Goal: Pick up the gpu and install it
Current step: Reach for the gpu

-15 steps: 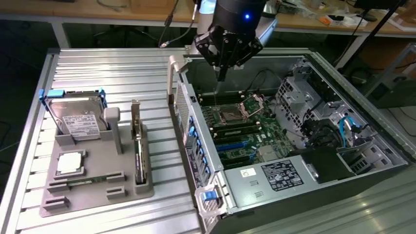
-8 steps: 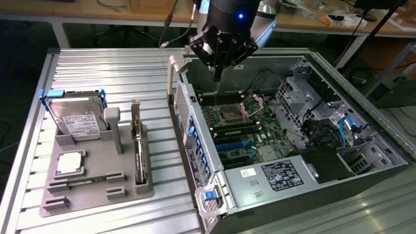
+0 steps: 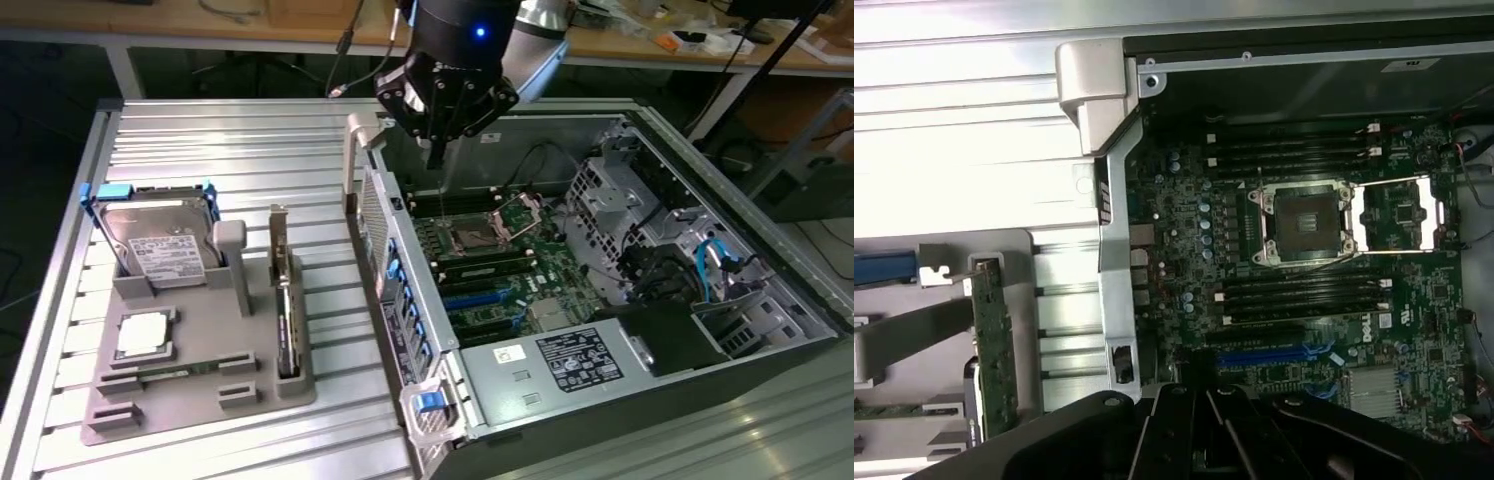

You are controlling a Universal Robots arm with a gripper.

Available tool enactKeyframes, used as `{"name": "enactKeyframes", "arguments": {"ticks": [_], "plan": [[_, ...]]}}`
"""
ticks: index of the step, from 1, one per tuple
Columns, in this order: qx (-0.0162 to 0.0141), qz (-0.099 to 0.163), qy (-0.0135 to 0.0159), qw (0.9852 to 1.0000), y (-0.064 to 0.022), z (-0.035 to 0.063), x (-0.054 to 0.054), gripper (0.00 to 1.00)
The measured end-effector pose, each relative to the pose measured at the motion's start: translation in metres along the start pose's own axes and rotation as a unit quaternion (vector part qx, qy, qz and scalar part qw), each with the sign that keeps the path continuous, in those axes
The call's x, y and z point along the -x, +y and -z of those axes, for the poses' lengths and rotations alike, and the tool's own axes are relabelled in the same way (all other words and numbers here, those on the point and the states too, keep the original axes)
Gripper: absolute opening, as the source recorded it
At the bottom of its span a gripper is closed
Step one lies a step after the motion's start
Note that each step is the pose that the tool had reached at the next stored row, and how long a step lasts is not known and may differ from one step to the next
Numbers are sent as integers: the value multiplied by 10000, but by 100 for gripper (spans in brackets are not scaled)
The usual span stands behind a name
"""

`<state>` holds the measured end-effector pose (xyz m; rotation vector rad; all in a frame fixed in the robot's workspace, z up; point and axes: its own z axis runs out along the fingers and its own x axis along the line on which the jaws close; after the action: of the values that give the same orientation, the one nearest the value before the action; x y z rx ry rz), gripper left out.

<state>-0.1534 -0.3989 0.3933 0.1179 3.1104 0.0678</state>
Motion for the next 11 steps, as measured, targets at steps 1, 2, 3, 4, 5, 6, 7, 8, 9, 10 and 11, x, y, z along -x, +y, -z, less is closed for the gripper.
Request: {"name": "enactKeyframes", "arguments": {"ticks": [1,2,3,4,5,6,7,8,9,10,11], "plan": [[0,1,0,10000,0,0,0,11],[0,1,0,10000,0,0,-2,11],[-1,0,0,10000,0,1,-4,11],[0,0,0,10000,-1,1,-5,11],[0,0,0,10000,-1,1,-7,11],[0,0,0,10000,-1,1,-11,11],[0,0,0,10000,-1,1,-12,11],[0,0,0,10000,-1,1,-13,11],[0,0,0,10000,-1,1,-14,11],[0,0,0,10000,-1,1,-16,11],[-1,0,0,10000,-1,1,-17,11]]}}
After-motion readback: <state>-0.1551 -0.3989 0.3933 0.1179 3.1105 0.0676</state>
